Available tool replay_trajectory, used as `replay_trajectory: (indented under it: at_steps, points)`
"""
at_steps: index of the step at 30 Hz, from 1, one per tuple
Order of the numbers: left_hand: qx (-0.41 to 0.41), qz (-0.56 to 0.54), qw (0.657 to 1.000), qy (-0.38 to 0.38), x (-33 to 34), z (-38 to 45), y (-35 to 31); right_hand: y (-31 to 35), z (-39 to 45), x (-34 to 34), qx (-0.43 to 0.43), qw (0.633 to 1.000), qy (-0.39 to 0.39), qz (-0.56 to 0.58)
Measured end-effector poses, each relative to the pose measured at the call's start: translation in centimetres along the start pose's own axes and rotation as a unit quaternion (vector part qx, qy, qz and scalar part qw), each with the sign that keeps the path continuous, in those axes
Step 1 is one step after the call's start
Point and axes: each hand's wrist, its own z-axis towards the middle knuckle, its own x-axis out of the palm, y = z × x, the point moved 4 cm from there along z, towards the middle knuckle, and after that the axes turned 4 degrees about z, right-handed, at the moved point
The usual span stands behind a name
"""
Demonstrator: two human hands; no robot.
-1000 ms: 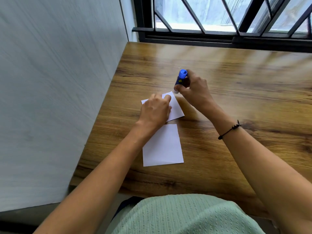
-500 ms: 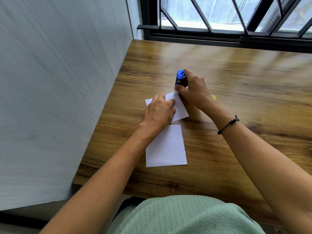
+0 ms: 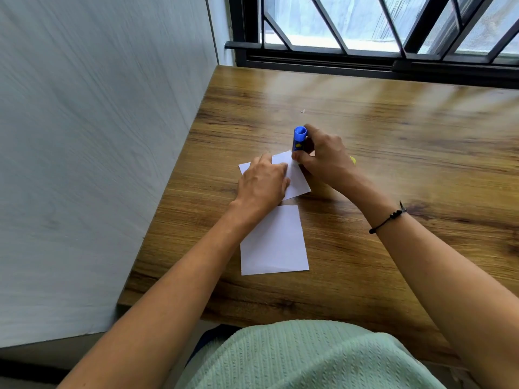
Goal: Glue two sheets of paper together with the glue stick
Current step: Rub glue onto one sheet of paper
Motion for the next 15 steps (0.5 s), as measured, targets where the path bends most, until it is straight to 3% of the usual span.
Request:
replay_trajectory:
  at_steps: [15]
  points:
    - [-0.01, 0.028, 0.999, 0.014, -0.1, 1.4, 0.5, 0.0, -4.1, -1.3, -0.001, 0.999, 0.016, 0.029]
